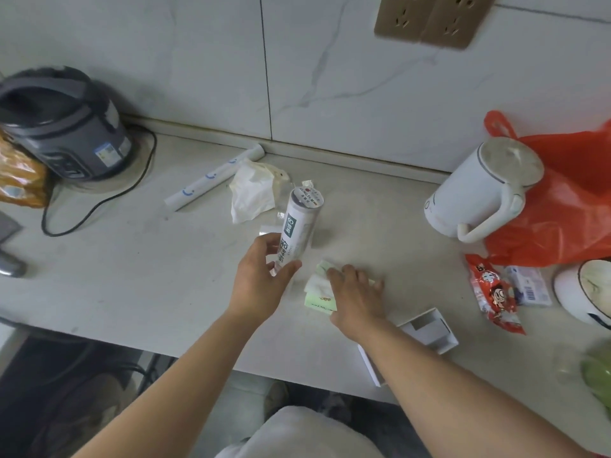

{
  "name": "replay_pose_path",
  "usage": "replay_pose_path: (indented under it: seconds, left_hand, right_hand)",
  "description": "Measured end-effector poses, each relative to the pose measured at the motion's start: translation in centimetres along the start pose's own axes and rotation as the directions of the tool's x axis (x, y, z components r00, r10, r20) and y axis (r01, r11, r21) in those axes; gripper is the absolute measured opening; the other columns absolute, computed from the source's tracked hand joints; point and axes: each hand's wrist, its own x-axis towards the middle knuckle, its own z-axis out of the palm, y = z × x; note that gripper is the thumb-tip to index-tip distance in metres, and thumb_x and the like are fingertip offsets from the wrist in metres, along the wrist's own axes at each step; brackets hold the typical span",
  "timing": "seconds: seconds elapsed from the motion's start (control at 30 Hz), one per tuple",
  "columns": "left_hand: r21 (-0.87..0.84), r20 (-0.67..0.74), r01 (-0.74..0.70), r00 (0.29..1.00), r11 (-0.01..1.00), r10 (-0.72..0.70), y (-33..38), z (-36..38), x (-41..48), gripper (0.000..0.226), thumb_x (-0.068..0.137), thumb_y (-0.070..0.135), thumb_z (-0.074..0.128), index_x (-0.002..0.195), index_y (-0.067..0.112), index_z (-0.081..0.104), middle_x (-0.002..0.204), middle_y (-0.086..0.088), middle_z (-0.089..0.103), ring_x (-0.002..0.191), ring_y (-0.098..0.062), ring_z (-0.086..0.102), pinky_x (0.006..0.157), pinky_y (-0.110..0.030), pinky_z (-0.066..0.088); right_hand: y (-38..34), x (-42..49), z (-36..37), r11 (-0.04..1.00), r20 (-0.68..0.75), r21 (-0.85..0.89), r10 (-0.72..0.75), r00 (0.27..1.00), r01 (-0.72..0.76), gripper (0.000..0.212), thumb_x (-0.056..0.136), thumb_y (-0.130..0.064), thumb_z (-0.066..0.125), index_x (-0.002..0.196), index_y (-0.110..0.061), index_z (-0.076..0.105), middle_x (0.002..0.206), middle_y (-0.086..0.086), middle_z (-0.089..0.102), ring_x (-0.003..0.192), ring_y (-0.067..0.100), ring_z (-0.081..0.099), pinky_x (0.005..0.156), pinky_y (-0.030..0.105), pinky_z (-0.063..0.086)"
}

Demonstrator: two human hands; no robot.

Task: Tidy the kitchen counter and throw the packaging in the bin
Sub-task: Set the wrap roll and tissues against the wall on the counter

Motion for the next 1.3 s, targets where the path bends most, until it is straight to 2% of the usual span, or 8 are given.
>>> replay_pose_path:
  seconds: [0.13,0.33,0.47,0.7,0.97,1.07,1.17,1.3]
  left_hand:
    - [-0.019,-0.015,-0.006,1.0,1.0,0.006,1.9,2.3,1.8,0.047,0.082,0.025,0.079,0.12,0.03,0.053,0.11,0.024,0.06,0.109,0.003,0.055,0.086,-0.023,0.052]
    - [-0.028,-0.006,-0.003,1.0,1.0,0.003,5.4,7.6,4.7,0.046,0.082,0.023,0.079,0.117,0.034,0.05,0.109,0.026,0.057,0.103,0.014,0.052,0.071,-0.001,0.043]
    - [-0.016,0.0,-0.015,1.0,1.0,0.015,7.1,10.7,7.4,0.043,0.082,0.025,0.078,0.109,0.04,0.048,0.108,0.028,0.056,0.102,0.017,0.051,0.069,0.001,0.041]
    - [0.022,-0.009,-0.059,0.998,0.998,0.059,9.3,15.4,12.9,0.046,0.082,0.028,0.078,0.116,0.031,0.048,0.11,0.024,0.057,0.101,0.018,0.05,0.069,0.003,0.039]
    - [0.046,0.051,-0.086,0.995,0.995,0.084,9.0,17.7,15.3,0.045,0.083,0.028,0.076,0.116,0.038,0.047,0.111,0.03,0.057,0.108,0.012,0.053,0.084,-0.016,0.05]
    - [0.14,0.075,-0.156,0.986,0.978,0.147,9.0,17.8,16.2,0.044,0.084,0.03,0.074,0.118,0.037,0.047,0.112,0.027,0.058,0.109,0.011,0.052,0.088,-0.019,0.046]
    - [0.25,0.115,-0.276,0.96,0.928,0.255,9.1,17.7,17.0,0.045,0.086,0.029,0.073,0.123,0.031,0.048,0.115,0.02,0.058,0.108,0.003,0.053,0.086,-0.015,0.04]
    - [0.437,0.204,-0.488,0.872,0.756,0.445,9.4,17.5,17.9,0.046,0.084,0.021,0.075,0.125,0.019,0.053,0.114,0.007,0.059,0.104,-0.017,0.054,0.087,-0.034,0.044]
  right_hand:
    - [3.4,0.8,-0.8,1.0,-0.068,-0.013,0.016,0.998,-0.017,0.072,0.064,-0.021,0.075,0.127,-0.026,0.042,0.116,0.004,0.046,0.106,0.029,0.048,0.08,0.047,0.037]
    - [9.8,2.3,-2.3,0.993,-0.138,0.018,0.118,0.983,-0.116,0.071,0.066,-0.022,0.074,0.13,-0.024,0.043,0.118,0.004,0.048,0.106,0.028,0.049,0.081,0.046,0.038]
    - [12.5,3.1,-2.5,0.99,-0.143,0.035,0.137,0.98,-0.134,0.072,0.068,-0.021,0.074,0.131,-0.025,0.04,0.119,0.004,0.047,0.108,0.026,0.048,0.081,0.045,0.037]
    - [15.8,5.0,-2.5,0.989,-0.141,0.081,0.132,0.981,-0.121,0.072,0.067,-0.017,0.075,0.13,-0.026,0.04,0.118,0.003,0.047,0.107,0.026,0.048,0.084,0.047,0.041]
    - [17.2,6.1,-1.7,0.986,-0.102,0.116,0.135,0.986,-0.123,0.068,0.074,-0.018,0.075,0.131,-0.028,0.039,0.123,0.002,0.047,0.111,0.025,0.048,0.086,0.049,0.042]
    - [17.2,6.6,-1.8,0.985,-0.121,0.122,0.14,0.983,-0.125,0.065,0.074,-0.018,0.074,0.129,-0.027,0.041,0.121,0.002,0.048,0.109,0.025,0.05,0.085,0.047,0.041]
    - [17.1,7.0,-1.8,0.983,-0.12,0.125,0.147,0.982,-0.131,0.063,0.073,-0.016,0.073,0.128,-0.027,0.043,0.12,0.002,0.048,0.109,0.026,0.05,0.085,0.048,0.041]
    - [17.1,7.3,-1.8,0.983,-0.093,0.13,0.142,0.985,-0.13,0.065,0.073,-0.018,0.072,0.128,-0.027,0.04,0.121,0.004,0.047,0.111,0.027,0.048,0.088,0.051,0.041]
